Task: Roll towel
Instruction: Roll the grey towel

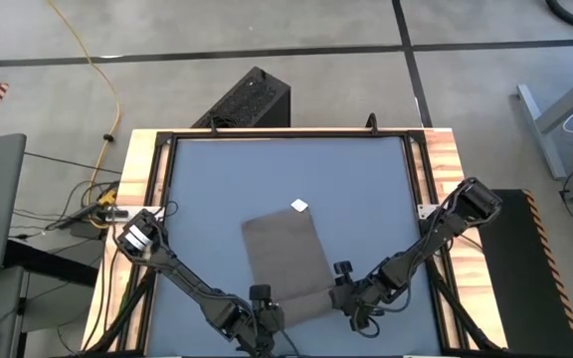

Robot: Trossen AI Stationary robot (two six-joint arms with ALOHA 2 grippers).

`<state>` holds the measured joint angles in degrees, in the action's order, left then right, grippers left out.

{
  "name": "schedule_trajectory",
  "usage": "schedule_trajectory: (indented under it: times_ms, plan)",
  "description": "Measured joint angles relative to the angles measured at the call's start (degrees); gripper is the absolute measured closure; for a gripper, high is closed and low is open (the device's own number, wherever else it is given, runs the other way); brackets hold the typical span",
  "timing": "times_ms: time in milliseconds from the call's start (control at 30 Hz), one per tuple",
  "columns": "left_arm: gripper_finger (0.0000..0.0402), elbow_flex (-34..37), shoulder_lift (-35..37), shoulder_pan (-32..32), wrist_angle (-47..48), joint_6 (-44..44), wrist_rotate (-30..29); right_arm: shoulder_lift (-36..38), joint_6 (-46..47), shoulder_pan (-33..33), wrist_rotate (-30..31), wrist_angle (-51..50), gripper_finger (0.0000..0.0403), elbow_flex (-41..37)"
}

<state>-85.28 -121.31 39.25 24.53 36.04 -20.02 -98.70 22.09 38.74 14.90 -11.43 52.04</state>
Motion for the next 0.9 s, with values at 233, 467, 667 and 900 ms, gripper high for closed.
schedule_trajectory:
  times_ms: [233,467,667,900]
  plan:
    - [0.0193,-0.15,-1.38,-0.18,1.91,8.82,2.13,0.01,0.10,0.00,-0.25,0.56,0.0270,-0.02]
    - [0.0332,-0.11,-0.71,-0.40,2.44,14.71,5.84,0.20,-0.04,-0.74,-6.22,1.21,0.0345,0.03]
    - [0.0384,-0.04,1.06,-0.47,-0.88,14.19,13.72,0.07,5.39,-4.39,-22.12,2.59,0.0345,0.08]
    - [0.0390,-0.04,2.07,-0.49,-3.85,14.46,20.51,-0.07,13.89,-10.83,-38.37,5.78,0.0345,-0.01]
